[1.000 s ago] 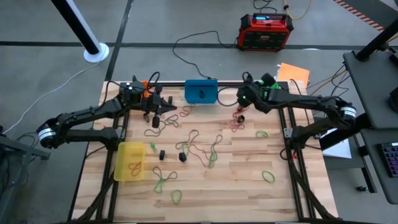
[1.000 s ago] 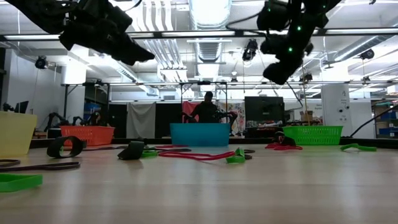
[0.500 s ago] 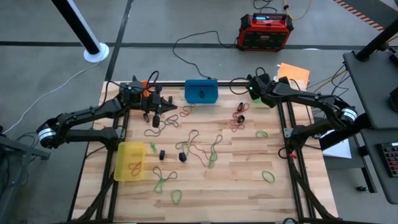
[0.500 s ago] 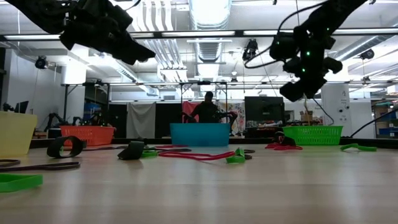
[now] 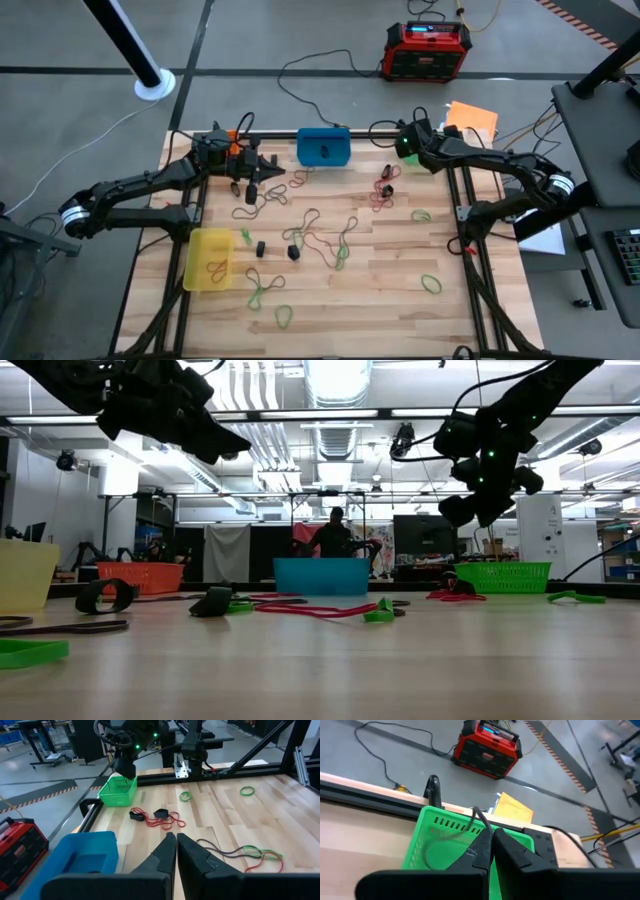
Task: Sort rubber bands into baskets
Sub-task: Put the violet rubber band into the green bin, then put the green rubber band into the orange bin
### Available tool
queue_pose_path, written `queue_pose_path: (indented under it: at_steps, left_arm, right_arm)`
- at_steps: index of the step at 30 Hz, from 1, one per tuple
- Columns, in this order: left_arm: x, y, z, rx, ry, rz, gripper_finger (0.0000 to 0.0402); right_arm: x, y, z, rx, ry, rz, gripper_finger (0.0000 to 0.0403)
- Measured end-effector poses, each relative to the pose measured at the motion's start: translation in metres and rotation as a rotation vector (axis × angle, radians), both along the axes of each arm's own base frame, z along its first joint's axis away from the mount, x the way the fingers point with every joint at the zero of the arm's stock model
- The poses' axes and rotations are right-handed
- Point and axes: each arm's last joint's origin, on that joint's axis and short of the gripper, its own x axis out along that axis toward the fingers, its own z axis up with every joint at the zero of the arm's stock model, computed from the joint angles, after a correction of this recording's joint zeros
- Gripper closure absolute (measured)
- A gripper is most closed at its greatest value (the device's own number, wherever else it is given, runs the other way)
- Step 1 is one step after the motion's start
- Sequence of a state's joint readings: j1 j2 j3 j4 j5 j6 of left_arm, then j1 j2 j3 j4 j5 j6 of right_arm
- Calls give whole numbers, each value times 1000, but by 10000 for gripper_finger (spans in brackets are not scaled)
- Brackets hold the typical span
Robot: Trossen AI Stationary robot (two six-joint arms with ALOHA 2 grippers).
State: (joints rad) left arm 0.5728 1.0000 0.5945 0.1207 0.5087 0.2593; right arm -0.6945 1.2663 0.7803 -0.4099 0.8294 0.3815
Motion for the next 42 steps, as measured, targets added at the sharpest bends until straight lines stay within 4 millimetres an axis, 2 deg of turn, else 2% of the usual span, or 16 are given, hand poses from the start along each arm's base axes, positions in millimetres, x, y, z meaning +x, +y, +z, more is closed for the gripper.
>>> queue_pose_path:
  at_steps: [4,13,20,30,38,42]
  left_arm:
    - [0,0,0,-44,1,11,402]
    - [1,-4,-1,-127,10,13,402]
    - [2,-8,-5,-206,41,12,402]
    - [3,-25,-18,-505,193,36,402]
    - [1,-57,-35,-638,439,-22,402]
    - [1,-73,-40,-703,531,25,402]
  right_arm:
    - [-1,-2,-1,26,-30,5,379]
    - [-5,-6,-1,44,-46,-2,314]
    - [4,3,0,92,-93,97,288]
    - [27,33,7,200,-189,384,292]
    - [40,55,9,200,-191,489,314]
    - [45,65,9,200,-184,528,323]
